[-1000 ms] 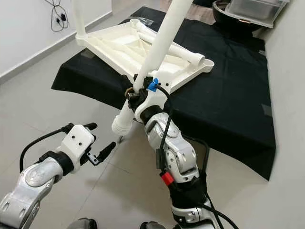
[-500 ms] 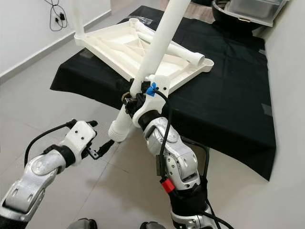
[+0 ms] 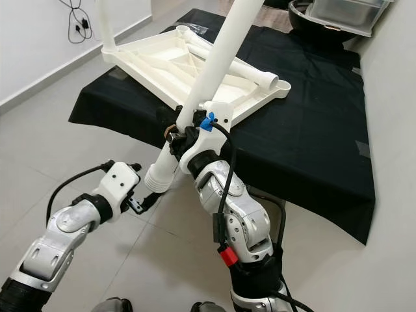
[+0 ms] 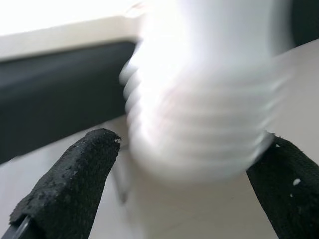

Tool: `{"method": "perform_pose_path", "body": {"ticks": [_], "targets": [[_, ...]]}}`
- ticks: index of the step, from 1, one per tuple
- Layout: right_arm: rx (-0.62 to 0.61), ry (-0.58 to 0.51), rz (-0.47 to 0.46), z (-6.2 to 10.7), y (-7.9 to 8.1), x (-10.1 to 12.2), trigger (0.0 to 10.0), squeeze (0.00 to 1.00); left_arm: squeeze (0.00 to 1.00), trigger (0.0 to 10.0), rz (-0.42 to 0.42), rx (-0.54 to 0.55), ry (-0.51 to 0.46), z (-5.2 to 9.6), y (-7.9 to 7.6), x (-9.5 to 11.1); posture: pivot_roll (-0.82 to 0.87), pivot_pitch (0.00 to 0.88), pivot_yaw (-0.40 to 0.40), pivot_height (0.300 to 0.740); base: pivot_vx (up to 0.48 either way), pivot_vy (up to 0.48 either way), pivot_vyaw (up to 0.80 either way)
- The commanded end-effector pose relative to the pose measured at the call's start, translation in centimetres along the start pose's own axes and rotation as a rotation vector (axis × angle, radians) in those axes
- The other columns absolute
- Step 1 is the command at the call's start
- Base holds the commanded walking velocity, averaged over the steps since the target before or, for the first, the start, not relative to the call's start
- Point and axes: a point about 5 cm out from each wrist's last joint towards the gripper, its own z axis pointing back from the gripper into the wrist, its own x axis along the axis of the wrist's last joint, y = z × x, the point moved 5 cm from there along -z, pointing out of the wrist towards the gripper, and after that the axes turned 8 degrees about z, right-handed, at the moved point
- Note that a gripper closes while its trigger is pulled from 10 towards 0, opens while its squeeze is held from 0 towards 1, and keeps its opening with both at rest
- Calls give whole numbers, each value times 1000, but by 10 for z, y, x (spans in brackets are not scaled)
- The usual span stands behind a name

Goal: Building children table

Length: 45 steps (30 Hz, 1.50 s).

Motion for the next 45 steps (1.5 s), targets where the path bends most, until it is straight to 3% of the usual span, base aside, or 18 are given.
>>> {"method": "perform_pose_path", "body": {"ticks": [1, 11, 12, 14, 28, 29, 30, 31, 32, 37, 38, 42, 45], "targets": [[14, 9, -7, -1, 4, -2, 10000, 0, 0, 10000, -4, -44, -24, -6, -10, 4, 97, 132, -86, 740, 0, 0, 0], [18, 14, -5, 0, 6, -2, 10000, 0, 0, 10000, -29, -9, -43, -14, 0, 9, 96, 133, -84, 740, 0, 0, 0], [17, 15, -4, 0, 5, -2, 10000, 0, 0, 8118, -30, -6, -43, -14, 1, 9, 96, 133, -83, 740, 0, 0, 0], [15, 14, -2, 0, 5, -2, 10000, 0, 0, 0, -32, -5, -41, -14, 1, 8, 94, 133, -83, 740, 0, 0, 0], [2, 19, 43, -1, 1, -6, 10000, 0, 0, 0, -49, -4, -41, -14, -3, 3, 96, 122, -84, 740, 0, 0, 0], [-9, 16, 67, -1, -1, -6, 10000, 0, 0, 2275, -45, -1, -37, -14, -4, 2, 96, 122, -84, 740, 0, 0, 0], [-15, 14, 86, 0, -3, -7, 10000, 0, 0, 8627, -45, -2, -32, -13, -4, 2, 96, 122, -84, 740, 0, 0, 0], [-18, 13, 98, 0, -5, -7, 10000, 0, 0, 8627, -45, -4, -28, -13, -5, 1, 96, 122, -84, 740, 0, 0, 0], [-20, 13, 112, 0, -6, -8, 10000, 1000, 0, 10000, -49, -1, -30, -12, -5, 1, 95, 110, -81, 740, 0, 0, 0], [-17, 22, 136, 1, -16, -11, 10000, 1000, 0, 10000, -41, 12, -40, -1, -3, 1, 99, 100, -82, 740, 0, 0, 0], [8, 17, 121, 3, -20, -10, 10000, 0, 0, 10000, -36, 4, -36, 6, -4, 0, 103, 95, -81, 740, 0, 0, 0], [86, 19, 97, 4, -17, -11, 10000, 0, 0, 10000, -37, -15, -38, 14, -7, -1, 104, 94, -81, 740, 0, 0, 0], [206, 38, 6, 8, -13, -12, 10000, 0, 0, 10000, -19, -59, -23, 26, -14, -5, 114, 83, -82, 740, 0, 0, 0]]}}
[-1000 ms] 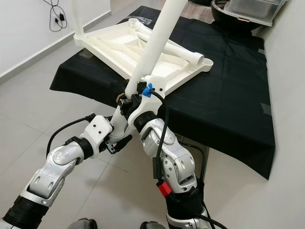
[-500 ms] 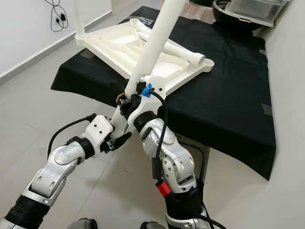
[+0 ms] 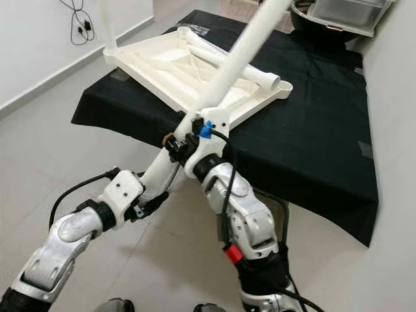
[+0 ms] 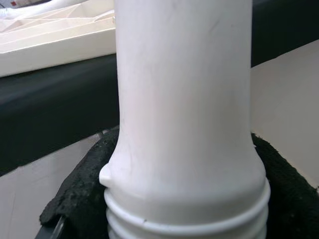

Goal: Building children table

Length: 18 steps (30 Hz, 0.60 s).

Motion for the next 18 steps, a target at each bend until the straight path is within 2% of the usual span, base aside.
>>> {"method": "perform_pose_path", "body": {"ticks": [1, 2, 5, 8, 9, 11, 12, 14, 18], "targets": [[104, 30, -91, 5, 2, -6, 10000, 0, 0, 10000, 18, -61, -13, 10, -10, 5, 114, 83, -82, 740, 0, 0, 0], [104, 30, -91, 5, 2, -6, 10000, 0, 0, 10000, 18, -61, -13, 10, -10, 5, 114, 83, -82, 740, 0, 0, 0], [310, 52, -223, 15, 16, -4, 10000, 0, 0, 10000, 63, -87, -21, 20, -16, 6, 117, 76, -85, 740, 0, 0, 0], [447, 45, -306, 23, 25, 2, 10000, 0, 0, 10000, 110, -109, -4, 27, -22, 3, 119, 74, -87, 740, 0, 0, 0], [471, 42, -315, 24, 27, 3, 10000, 0, 0, 10000, 115, -113, 0, 29, -24, 2, 119, 74, -87, 740, 0, 0, 0], [572, 40, -323, 31, 36, 6, 10000, 0, 0, 10000, 185, -117, 0, 32, -27, 1, 115, 75, -83, 740, 0, 0, 0], [572, 40, -323, 31, 36, 6, 10000, 0, 0, 10000, 185, -117, 0, 32, -27, 1, 115, 75, -83, 740, 0, 0, 0], [626, 51, -300, 34, 40, 5, 10000, 0, 0, 10000, 298, -156, 8, 37, -37, -1, 118, 76, -88, 740, 0, 0, 0], [641, 54, -302, 34, 40, 5, 10000, 0, 0, 10000, 335, -175, 10, 39, -42, 0, 117, 81, -87, 740, 0, 0, 0]]}}
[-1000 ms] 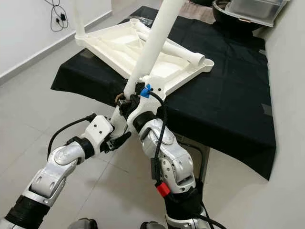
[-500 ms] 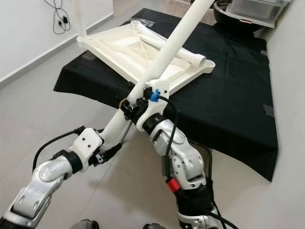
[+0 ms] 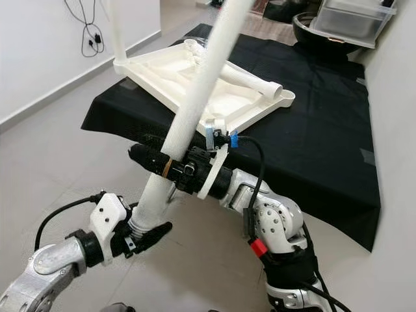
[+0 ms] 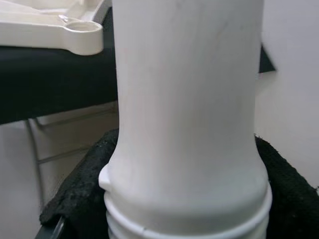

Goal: Building children table

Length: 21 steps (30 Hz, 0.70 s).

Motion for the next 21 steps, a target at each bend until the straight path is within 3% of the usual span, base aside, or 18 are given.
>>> {"method": "perform_pose_path", "body": {"ticks": [1, 10, 21], "targets": [[58, 13, 0, -1, 6, 0, 10000, 0, 0, 10000, 54, -4, 1, 2, -3, -1, 119, 84, -88, 740, 0, 0, 0], [92, 98, 32, -1, 3, -11, 10000, 0, 0, 10000, 162, -107, 38, 13, -24, -3, 120, 92, -90, 740, 0, 0, 0], [114, 167, 28, 6, 1, -20, 10000, 0, 0, 10000, 170, -163, 110, 27, -33, -12, 122, 102, -93, 740, 0, 0, 0]]}}
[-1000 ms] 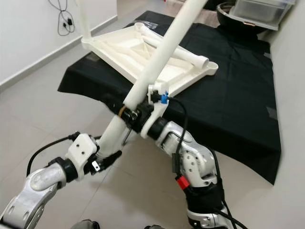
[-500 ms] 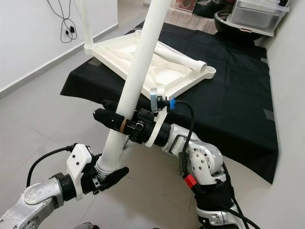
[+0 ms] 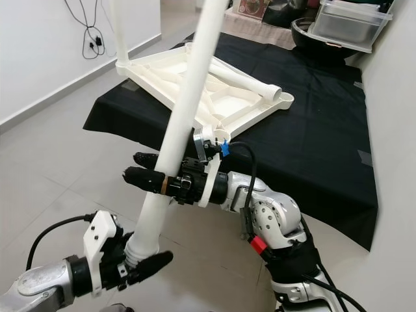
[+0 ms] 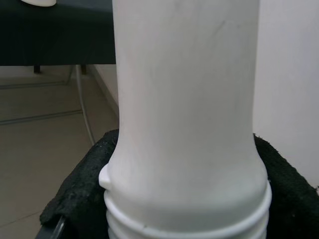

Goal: Building children table

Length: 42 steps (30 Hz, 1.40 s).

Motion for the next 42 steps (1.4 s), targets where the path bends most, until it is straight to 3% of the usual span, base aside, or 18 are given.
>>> {"method": "perform_pose_path", "body": {"ticks": [1, 15, 16, 17, 18, 19, 24, 25, 41, 42], "targets": [[17, 22, -15, 0, 1, -3, 10000, 0, 0, 10000, -13, -23, -2, 1, -5, 4, 119, 104, -92, 740, 0, 0, 0], [90, 37, -64, -6, 16, -10, 10000, 0, 0, 10000, -25, -20, 8, -1, 1, 7, 112, 106, -91, 740, 0, 0, 0], [98, 34, -66, -6, 17, -9, 7843, 0, 0, 10000, -25, -22, 12, 0, 1, 6, 111, 107, -90, 740, 0, 0, 0], [98, 34, -66, -6, 17, -9, 7843, 0, 0, 10000, -25, -22, 12, 0, 1, 6, 111, 107, -90, 740, 0, 0, 0], [105, 34, -68, -6, 18, -9, 5686, 0, 0, 10000, -22, -26, 13, 0, -1, 5, 110, 105, -91, 740, 0, 0, 0], [116, 35, -71, -6, 20, -9, 4980, 0, 0, 10000, -20, -29, 15, 0, -2, 4, 111, 106, -92, 740, 0, 0, 0], [131, 43, -73, -5, 23, -11, 4824, 0, 0, 10000, -13, -35, 15, -1, -3, 4, 110, 107, -90, 740, 0, 0, 0], [126, 43, -71, -5, 22, -11, 39, 0, 0, 10000, -9, -38, 14, -1, -4, 4, 110, 106, -91, 740, 0, 0, 0], [118, 35, -78, -5, 21, -11, 0, 0, 0, 10000, 27, -35, 55, -2, -4, -3, 111, 103, -89, 740, 0, 0, 0], [122, 34, -78, -5, 21, -10, 0, 0, 1000, 10000, 30, -34, 46, -2, -4, -2, 111, 100, -89, 740, 0, 0, 0]]}}
